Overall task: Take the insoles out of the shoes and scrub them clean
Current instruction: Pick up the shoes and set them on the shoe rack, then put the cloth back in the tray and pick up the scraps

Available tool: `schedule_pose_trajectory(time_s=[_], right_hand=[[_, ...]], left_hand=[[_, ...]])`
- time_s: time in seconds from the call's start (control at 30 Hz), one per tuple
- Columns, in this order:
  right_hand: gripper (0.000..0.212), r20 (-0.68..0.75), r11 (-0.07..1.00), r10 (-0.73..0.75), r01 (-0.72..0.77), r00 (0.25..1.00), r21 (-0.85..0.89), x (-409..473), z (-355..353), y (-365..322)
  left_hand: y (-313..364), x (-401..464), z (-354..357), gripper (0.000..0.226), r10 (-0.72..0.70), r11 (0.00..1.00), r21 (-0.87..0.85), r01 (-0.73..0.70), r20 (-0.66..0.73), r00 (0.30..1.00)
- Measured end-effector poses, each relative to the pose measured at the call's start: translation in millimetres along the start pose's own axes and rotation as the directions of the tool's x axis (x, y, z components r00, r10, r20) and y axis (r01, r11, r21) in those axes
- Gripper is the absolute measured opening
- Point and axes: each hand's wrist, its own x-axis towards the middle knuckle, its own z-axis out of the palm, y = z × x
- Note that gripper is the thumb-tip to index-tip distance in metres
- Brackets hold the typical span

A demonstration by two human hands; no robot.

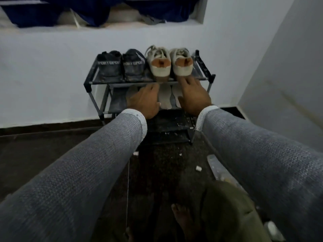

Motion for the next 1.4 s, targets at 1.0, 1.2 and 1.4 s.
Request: schedule_pose_trajectory(time_s=[1.0, 1.2, 1.4], right_hand=[[0.035, 0.527, 0.961, 0.152, -0.250, 0.836, 0.119, -119.8, 147.0, 123.3], [0.036, 0.641, 0.944, 0.151, -0.302, 0.753, 0.133, -133.9, 237.3, 158.0], [0.040, 0.743, 0.948, 0.132, -0.304, 0.656, 0.099, -145.1, 320.2, 175.1]], left_hand=[[80.4, -35.7, 222.0, 0.050, -0.047, 0.998, -0.025, 0.062, 0.396, 0.917], [67.8, -16.6, 319.4, 0.053, -0.092, 0.995, 0.010, 0.102, 0.525, 0.846], [53.3, 8.7, 400.1, 0.055, -0.096, 0.995, 0.029, 0.097, 0.570, 0.816]])
